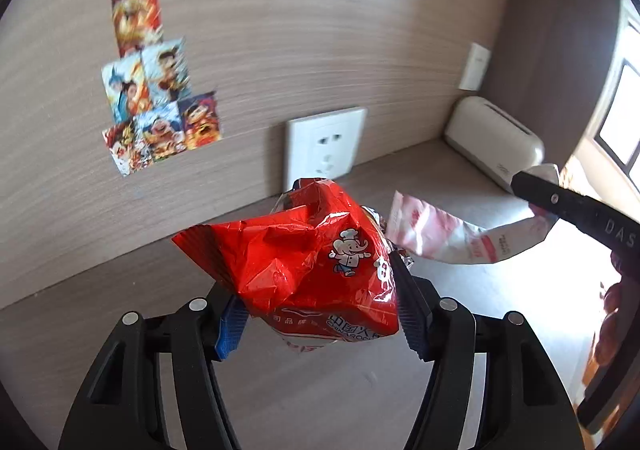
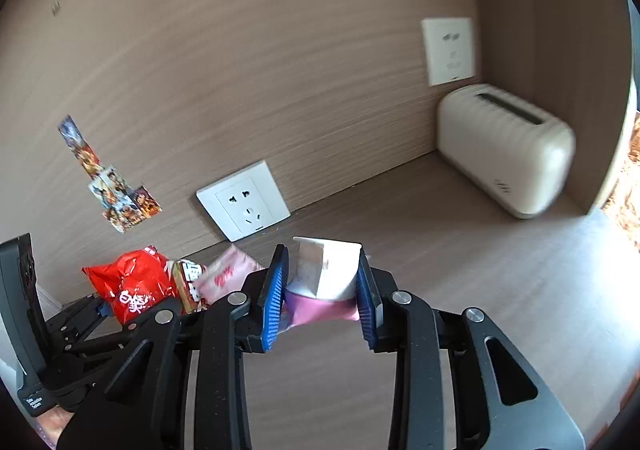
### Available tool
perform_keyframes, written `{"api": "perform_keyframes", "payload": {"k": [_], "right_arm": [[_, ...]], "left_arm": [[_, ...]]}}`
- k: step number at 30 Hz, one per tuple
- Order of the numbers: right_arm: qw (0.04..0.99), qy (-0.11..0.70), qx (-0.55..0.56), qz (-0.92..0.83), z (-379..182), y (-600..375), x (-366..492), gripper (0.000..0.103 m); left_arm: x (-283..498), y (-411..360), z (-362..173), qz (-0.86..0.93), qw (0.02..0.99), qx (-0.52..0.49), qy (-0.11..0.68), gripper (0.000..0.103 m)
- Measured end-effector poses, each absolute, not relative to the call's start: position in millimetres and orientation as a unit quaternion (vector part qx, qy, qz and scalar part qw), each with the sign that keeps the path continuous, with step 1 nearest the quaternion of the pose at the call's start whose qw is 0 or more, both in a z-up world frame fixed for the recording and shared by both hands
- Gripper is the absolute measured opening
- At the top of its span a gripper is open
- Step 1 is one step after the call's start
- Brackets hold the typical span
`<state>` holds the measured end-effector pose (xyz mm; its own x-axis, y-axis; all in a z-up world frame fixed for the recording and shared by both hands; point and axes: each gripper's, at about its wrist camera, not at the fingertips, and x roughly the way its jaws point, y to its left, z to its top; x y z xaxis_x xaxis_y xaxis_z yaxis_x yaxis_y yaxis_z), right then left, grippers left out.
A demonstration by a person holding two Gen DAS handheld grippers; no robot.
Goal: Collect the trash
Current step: 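Carry the red bag, cup and wrapper to the white bin and open both tools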
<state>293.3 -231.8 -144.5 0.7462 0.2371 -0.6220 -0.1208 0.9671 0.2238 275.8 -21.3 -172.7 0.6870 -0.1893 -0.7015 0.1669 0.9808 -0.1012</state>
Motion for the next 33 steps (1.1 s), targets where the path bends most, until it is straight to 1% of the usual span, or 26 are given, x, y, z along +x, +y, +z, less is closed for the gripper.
{"api": "perform_keyframes", "payload": {"k": [8,18,25,33], "right_arm": [[0.936,0.335,0.100,0.037,-138.3,-294.7,235.3,0.034],[0.933,0.331,0.118,-0.072,-132.0,-382.8,117.5,0.034],[0.919,0.340,0.138,-0.143,-141.1,-430.8,44.9,0.034],[0.896,0.353,0.173,-0.207,-170.3,-471.9,-21.5,0.034]], "left_arm": [[231.3,-70.7,-171.2,-0.135,0.911,0.032,0.388,0.063],[148.8,-179.6,-181.1,-0.254,0.877,0.080,0.400,0.063],[78.8,-251.2,-205.4,-0.345,0.832,0.117,0.418,0.063],[19.0,-319.6,-253.2,-0.425,0.770,0.170,0.445,0.063]]}}
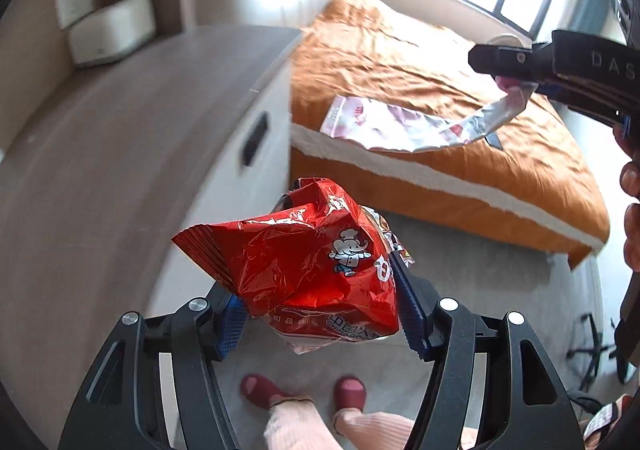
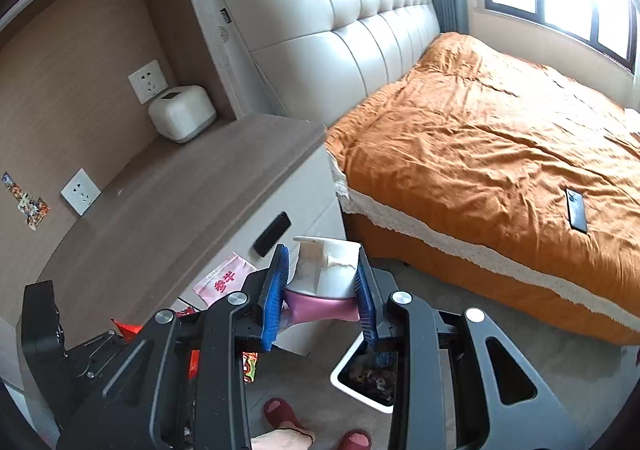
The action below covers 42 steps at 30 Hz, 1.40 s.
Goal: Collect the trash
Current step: 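Carry the red bag, cup and wrapper to the white bin and open both tools, then lift both open tools away from the bin toward the desk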
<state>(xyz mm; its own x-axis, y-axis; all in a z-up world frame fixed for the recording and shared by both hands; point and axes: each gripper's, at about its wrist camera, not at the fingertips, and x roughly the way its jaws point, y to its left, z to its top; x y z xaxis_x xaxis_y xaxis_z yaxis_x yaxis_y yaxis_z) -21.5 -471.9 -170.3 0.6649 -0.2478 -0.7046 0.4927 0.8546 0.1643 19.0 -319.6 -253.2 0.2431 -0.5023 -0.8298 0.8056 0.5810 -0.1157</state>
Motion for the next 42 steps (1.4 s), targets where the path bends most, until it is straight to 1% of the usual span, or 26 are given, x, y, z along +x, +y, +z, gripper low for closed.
{"api": "perform_keyframes", "payload": {"k": [10,16,21,29,30,31,32,34,35,37,39,42], "right_arm": [[0.861,0.367,0.234,-0.264,-218.8,-514.3,-64.6,0.034],[0.835,0.380,0.269,-0.293,-264.7,-532.7,-69.1,0.034],[0.815,0.402,0.283,-0.306,-319.4,-544.3,-64.9,0.034],[0.780,0.445,0.317,-0.305,-442.0,-557.5,-50.4,0.034],[0.776,0.450,0.322,-0.303,-456.5,-558.6,-48.8,0.033],[0.772,0.456,0.326,-0.301,-473.7,-560.0,-46.8,0.034],[0.769,0.463,0.330,-0.293,-489.5,-560.8,-44.4,0.036],[0.754,0.489,0.333,-0.285,-521.6,-561.2,-39.8,0.096],[0.748,0.493,0.333,-0.294,-533.0,-562.5,-40.7,0.099],[0.736,0.509,0.335,-0.296,-556.6,-565.3,-42.0,0.099],[0.726,0.522,0.331,-0.302,-568.1,-565.9,-44.0,0.099],[0.723,0.526,0.331,-0.302,-569.7,-565.1,-45.5,0.099]], "left_arm": [[-18.6,-376.4,-309.6,-0.479,0.709,0.220,0.467,0.063],[-25.8,-405.4,-349.2,-0.497,0.685,0.236,0.478,0.063],[-23.9,-424.7,-398.9,-0.510,0.664,0.235,0.493,0.063],[-12.9,-448.3,-501.3,-0.533,0.636,0.226,0.510,0.064],[-10.9,-450.7,-513.9,-0.532,0.636,0.226,0.511,0.068],[-8.3,-452.8,-527.8,-0.534,0.633,0.224,0.514,0.085],[-6.1,-455.0,-539.1,-0.532,0.631,0.223,0.518,0.098],[-2.7,-457.6,-562.6,-0.523,0.633,0.229,0.523,0.098],[0.7,-457.9,-577.0,-0.515,0.633,0.235,0.528,0.098],[5.7,-460.2,-601.2,-0.502,0.626,0.246,0.543,0.098],[6.7,-459.3,-611.5,-0.497,0.623,0.252,0.549,0.098],[8.0,-457.6,-614.2,-0.493,0.621,0.262,0.550,0.098]]}}
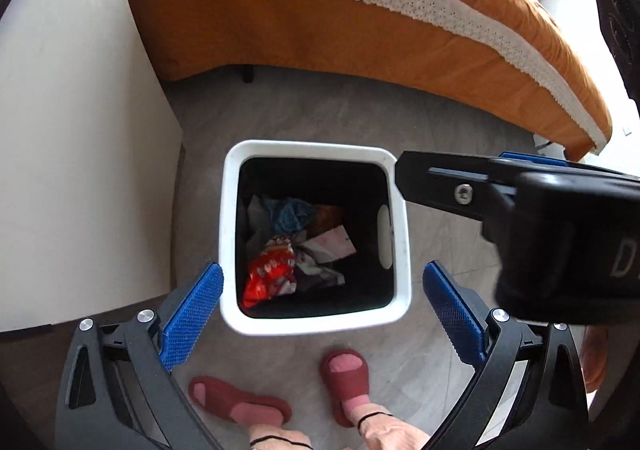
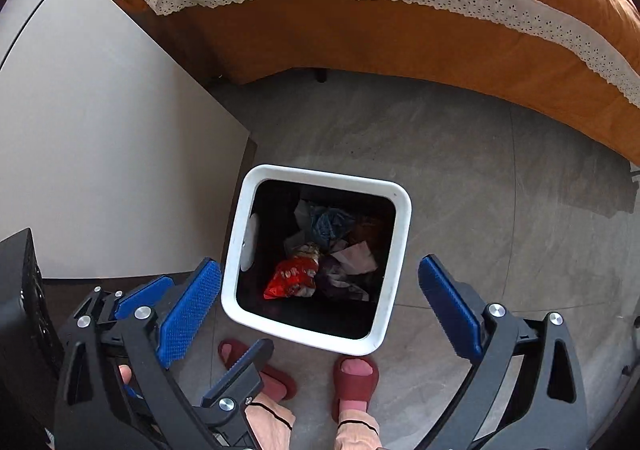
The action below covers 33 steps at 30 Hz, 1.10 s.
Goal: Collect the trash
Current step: 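Lift both open tools away from the bin toward the desk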
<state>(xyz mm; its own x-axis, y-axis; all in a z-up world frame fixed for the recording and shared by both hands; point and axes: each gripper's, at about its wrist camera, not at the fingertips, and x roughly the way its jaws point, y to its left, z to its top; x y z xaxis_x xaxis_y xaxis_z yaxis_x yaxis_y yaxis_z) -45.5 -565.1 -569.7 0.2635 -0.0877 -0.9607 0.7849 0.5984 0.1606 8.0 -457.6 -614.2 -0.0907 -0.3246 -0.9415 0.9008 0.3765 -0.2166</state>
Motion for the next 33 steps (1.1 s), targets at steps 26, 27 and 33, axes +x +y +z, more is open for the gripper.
{"api": "perform_keyframes", "payload": {"k": [26,27,33], "right_arm": [[0.817,0.392,0.295,-0.302,-323.9,-524.4,-64.4,0.099],[0.825,0.380,0.287,-0.303,-308.6,-520.5,-67.0,0.099],[0.864,0.323,0.244,-0.298,-235.8,-499.5,-76.4,0.099]], "left_arm": [[10.3,-417.4,-358.2,-0.486,0.724,0.194,0.449,0.098],[8.9,-414.0,-345.3,-0.486,0.729,0.188,0.445,0.098],[-2.2,-385.8,-267.0,-0.459,0.780,0.151,0.398,0.098]]}}
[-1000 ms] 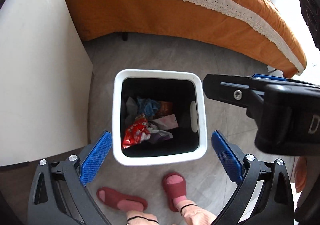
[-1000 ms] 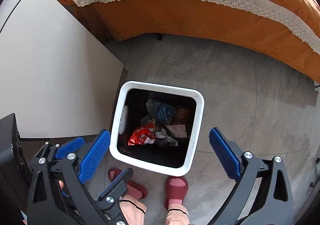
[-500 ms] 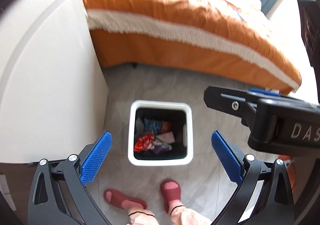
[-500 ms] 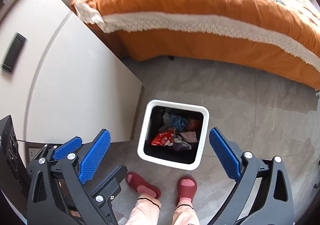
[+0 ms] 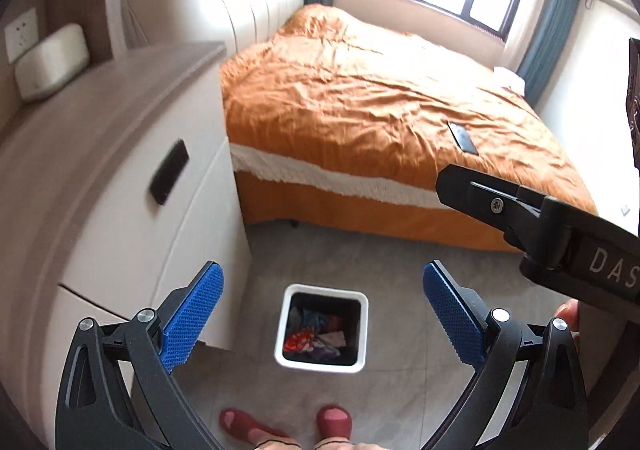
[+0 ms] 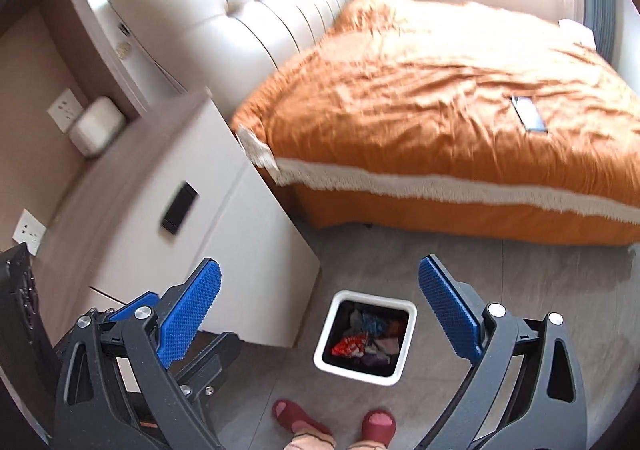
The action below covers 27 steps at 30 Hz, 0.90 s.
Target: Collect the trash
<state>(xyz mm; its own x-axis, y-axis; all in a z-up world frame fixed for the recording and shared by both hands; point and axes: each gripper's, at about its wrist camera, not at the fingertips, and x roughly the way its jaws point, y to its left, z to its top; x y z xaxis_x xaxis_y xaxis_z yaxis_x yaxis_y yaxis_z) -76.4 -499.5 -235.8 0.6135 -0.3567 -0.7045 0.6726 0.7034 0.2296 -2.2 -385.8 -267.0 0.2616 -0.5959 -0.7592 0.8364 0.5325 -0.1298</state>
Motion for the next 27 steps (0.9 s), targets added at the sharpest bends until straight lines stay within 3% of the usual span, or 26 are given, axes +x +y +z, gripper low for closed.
{"api": "perform_keyframes", "payload": {"k": [13,17,23,27], "right_arm": [[0.966,0.207,0.062,-0.144,-95.5,-381.3,-13.7,0.099],[0.974,0.186,0.052,-0.115,-79.9,-331.6,11.3,0.099],[0.966,0.247,0.064,-0.033,-86.0,-258.8,65.1,0.099],[0.978,0.202,0.024,-0.050,-68.0,-217.1,73.8,0.099]], "left_arm": [[28.9,-250.3,-124.4,-0.291,0.908,0.058,0.295,0.098],[45.3,-194.5,-97.2,-0.241,0.932,0.048,0.265,0.098],[67.4,-118.1,-81.4,-0.166,0.955,0.064,0.236,0.098],[84.0,-81.5,-74.8,-0.150,0.954,0.053,0.254,0.098]]}}
